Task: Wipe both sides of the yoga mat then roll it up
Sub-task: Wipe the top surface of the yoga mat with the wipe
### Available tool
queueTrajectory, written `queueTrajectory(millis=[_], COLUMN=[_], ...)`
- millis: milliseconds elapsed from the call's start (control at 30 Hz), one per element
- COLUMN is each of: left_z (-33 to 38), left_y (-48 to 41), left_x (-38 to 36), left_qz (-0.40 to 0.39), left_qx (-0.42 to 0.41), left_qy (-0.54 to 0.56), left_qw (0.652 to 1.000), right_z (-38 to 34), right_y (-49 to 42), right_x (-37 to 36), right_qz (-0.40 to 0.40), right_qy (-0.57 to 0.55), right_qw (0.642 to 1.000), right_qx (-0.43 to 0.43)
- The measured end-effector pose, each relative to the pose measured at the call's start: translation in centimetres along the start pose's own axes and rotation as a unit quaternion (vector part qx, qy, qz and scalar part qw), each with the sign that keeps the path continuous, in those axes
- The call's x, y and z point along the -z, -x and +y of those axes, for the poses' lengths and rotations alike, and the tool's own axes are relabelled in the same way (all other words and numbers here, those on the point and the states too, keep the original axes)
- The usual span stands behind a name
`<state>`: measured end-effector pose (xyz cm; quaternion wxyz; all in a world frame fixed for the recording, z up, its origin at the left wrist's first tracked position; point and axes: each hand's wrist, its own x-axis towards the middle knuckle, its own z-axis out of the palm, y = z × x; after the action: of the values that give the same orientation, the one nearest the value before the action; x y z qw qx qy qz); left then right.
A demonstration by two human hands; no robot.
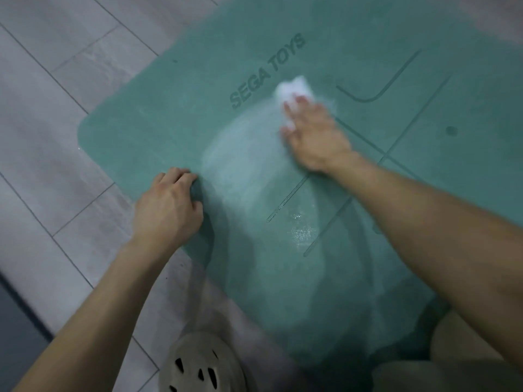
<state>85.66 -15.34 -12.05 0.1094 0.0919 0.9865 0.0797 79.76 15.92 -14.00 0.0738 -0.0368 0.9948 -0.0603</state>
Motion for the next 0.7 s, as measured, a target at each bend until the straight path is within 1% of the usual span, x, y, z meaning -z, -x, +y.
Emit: queueTrajectory(millis=[33,67,100,133,167,200,233,267,300,333,367,400,433,467,500,533,567,600,633,667,700], left_z=[0.1,0.1,0.3,0.5,0.6,0.7,0.8,0.9,1.0,1.0,1.0,1.0,1.1,1.2,1.5,1.9,2.5,3.0,3.4,3.6,3.5], left_y=[0.0,0.0,-0.1,-0.2,-0.3,-0.3,-0.3,-0.3,-0.3,-0.3,-0.2,-0.1,0.1,0.4,0.7,1.0,1.3,1.7,2.0,2.2,2.4], left_x=[0.1,0.2,0.3,0.4,0.5,0.5,0.4,0.3,0.3,0.2,0.3,0.4,0.5,0.6,0.7,0.7,0.6,0.5,0.3,0.1,-0.2], left_qz=[0.000,0.001,0.000,-0.001,-0.002,-0.003,-0.003,-0.003,-0.001,-0.001,-0.002,-0.003,-0.001,0.002,0.009,0.018,0.021,0.013,-0.002,-0.018,-0.034], left_qx=[-0.001,-0.004,-0.003,0.001,0.008,0.012,0.012,0.010,0.009,0.008,0.008,0.005,-0.007,-0.031,-0.065,-0.098,-0.122,-0.135,-0.141,-0.150,-0.161], left_qy=[0.002,0.000,-0.003,-0.004,-0.005,-0.005,-0.006,-0.006,-0.003,-0.002,-0.003,-0.005,-0.004,0.003,0.011,0.017,0.025,0.035,0.040,0.034,0.020], left_qw=[1.000,1.000,1.000,1.000,1.000,1.000,1.000,1.000,1.000,1.000,1.000,1.000,1.000,1.000,0.998,0.995,0.992,0.990,0.989,0.988,0.986], right_z=[2.3,2.9,1.8,-0.8,-4.1,-7.5,-10.2,-11.6,-11.5,-9.9,-7.4,-4.5,-1.4,1.5,3.4,3.7,2.1,-0.7,-4.2,-7.6,-10.4], right_y=[-0.2,0.3,1.5,3.2,5.5,8.2,11.1,13.5,14.7,14.6,13.4,11.7,9.8,8.0,6.6,6.1,6.5,7.7,9.7,12.2,14.8], right_x=[0.6,0.7,0.3,-0.5,-1.6,-2.7,-3.9,-4.5,-4.5,-4.0,-3.4,-2.5,-1.7,-0.7,-0.2,-0.2,-0.6,-1.6,-2.6,-3.6,-4.3], right_qz=[-0.006,-0.002,0.010,0.020,0.015,0.003,-0.015,-0.034,-0.042,-0.037,-0.023,-0.015,-0.006,-0.002,-0.002,0.007,0.014,0.022,0.025,0.022,0.007], right_qy=[0.000,-0.013,-0.029,-0.042,-0.055,-0.069,-0.077,-0.072,-0.055,-0.039,-0.022,-0.009,0.004,0.011,0.006,-0.012,-0.031,-0.043,-0.054,-0.055,-0.055], right_qw=[0.996,0.990,0.988,0.991,0.996,0.997,0.990,0.977,0.966,0.962,0.973,0.989,0.999,0.998,0.991,0.982,0.978,0.983,0.993,0.998,0.996], right_qx=[-0.087,-0.141,-0.153,-0.128,-0.064,0.024,0.120,0.199,0.251,0.266,0.230,0.150,0.047,-0.058,-0.137,-0.188,-0.204,-0.174,-0.104,-0.017,0.065])
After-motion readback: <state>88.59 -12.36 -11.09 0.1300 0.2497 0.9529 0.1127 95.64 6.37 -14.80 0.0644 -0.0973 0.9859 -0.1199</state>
